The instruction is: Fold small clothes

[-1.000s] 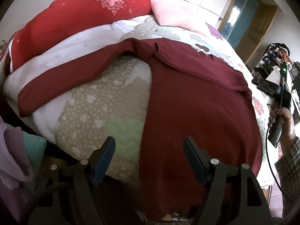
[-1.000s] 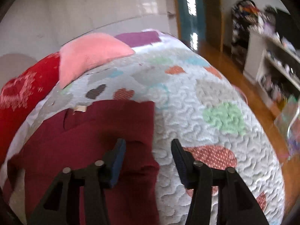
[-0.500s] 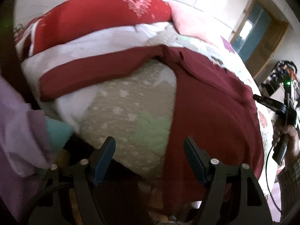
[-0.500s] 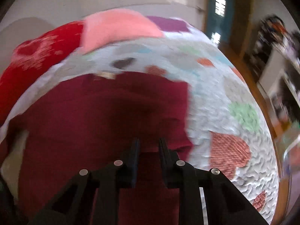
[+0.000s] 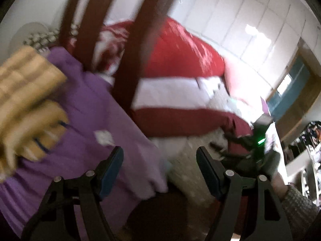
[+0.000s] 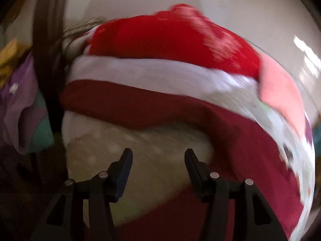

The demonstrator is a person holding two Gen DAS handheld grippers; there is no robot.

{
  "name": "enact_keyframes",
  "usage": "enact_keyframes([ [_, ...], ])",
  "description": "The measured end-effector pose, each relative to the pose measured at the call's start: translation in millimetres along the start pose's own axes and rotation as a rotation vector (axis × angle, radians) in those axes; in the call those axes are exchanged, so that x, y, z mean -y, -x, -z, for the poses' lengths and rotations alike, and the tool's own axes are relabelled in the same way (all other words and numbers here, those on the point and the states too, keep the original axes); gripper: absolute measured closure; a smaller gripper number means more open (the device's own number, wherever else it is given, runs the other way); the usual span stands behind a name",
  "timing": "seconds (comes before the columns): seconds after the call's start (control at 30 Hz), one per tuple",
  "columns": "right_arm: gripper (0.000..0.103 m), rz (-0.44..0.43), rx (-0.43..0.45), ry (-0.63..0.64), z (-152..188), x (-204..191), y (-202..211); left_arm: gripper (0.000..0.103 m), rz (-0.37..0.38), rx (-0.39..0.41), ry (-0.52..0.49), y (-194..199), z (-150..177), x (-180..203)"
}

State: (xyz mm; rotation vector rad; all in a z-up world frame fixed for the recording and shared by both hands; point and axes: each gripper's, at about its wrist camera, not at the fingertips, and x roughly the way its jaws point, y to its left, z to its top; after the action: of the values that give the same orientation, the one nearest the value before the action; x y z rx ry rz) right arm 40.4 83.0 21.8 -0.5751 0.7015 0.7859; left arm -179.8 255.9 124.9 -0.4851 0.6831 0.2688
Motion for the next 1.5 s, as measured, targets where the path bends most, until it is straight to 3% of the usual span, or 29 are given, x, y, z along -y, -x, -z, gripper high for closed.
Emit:
enact_keyframes([
  [0.13,0.045,-0.034,0.004,0.133,-21,-48,-26,0.028,-0.018,0.044,0.009,12,-6,-15],
  [0.4,0.046,-0.045,0.009,0.286,-53,-105,-70,0.028,-0.035,-0.009,0.05,-2,4,-34],
  [0.43,0.056,-0.054,0.006,0.275,-57,-105,-73,0.028,-0.038,-0.009,0.051,-2,4,-35],
  [0.47,0.066,-0.085,-0.01,0.24,-63,-103,-75,0.028,-0.041,-0.009,0.049,-2,4,-36],
  [0.5,0.087,-0.104,-0.018,0.2,-69,-100,-76,0.028,-0.041,-0.01,0.046,-2,4,-35],
  [0.53,0.094,-0.115,-0.011,0.14,-75,-91,-71,0.028,-0.039,-0.011,0.044,-1,4,-34],
  [0.6,0.096,-0.135,0.029,0.043,-84,-73,-56,0.028,-0.036,-0.012,0.028,0,4,-30],
  [0.73,0.096,-0.132,0.176,-0.287,-92,15,4,0.028,-0.016,-0.019,-0.019,-2,4,-10],
  [0.8,0.096,-0.107,0.248,-0.485,-77,78,37,0.028,0.002,-0.028,-0.054,-5,6,6],
  [0.9,0.096,-0.037,0.313,-0.795,-17,169,78,0.028,0.026,-0.05,-0.1,-12,10,28],
  [1.0,0.096,0.121,0.298,-1.03,73,241,103,0.028,0.043,-0.082,-0.156,-23,16,54],
  [1.07,0.096,0.223,0.263,-1.13,127,268,112,0.028,0.051,-0.101,-0.192,-30,19,72],
  [1.13,0.096,0.312,0.205,-1.194,176,290,112,0.028,0.06,-0.116,-0.224,-38,22,88],
  [1.27,0.088,0.303,0.082,-1.27,235,308,94,0.028,0.082,-0.143,-0.298,-58,25,134],
  [1.33,0.081,0.295,0.096,-1.294,250,307,98,0.028,0.087,-0.155,-0.34,-69,27,155],
  [1.5,0.074,0.304,0.151,-1.234,266,303,129,0.028,0.124,-0.172,-0.473,-100,27,221],
])
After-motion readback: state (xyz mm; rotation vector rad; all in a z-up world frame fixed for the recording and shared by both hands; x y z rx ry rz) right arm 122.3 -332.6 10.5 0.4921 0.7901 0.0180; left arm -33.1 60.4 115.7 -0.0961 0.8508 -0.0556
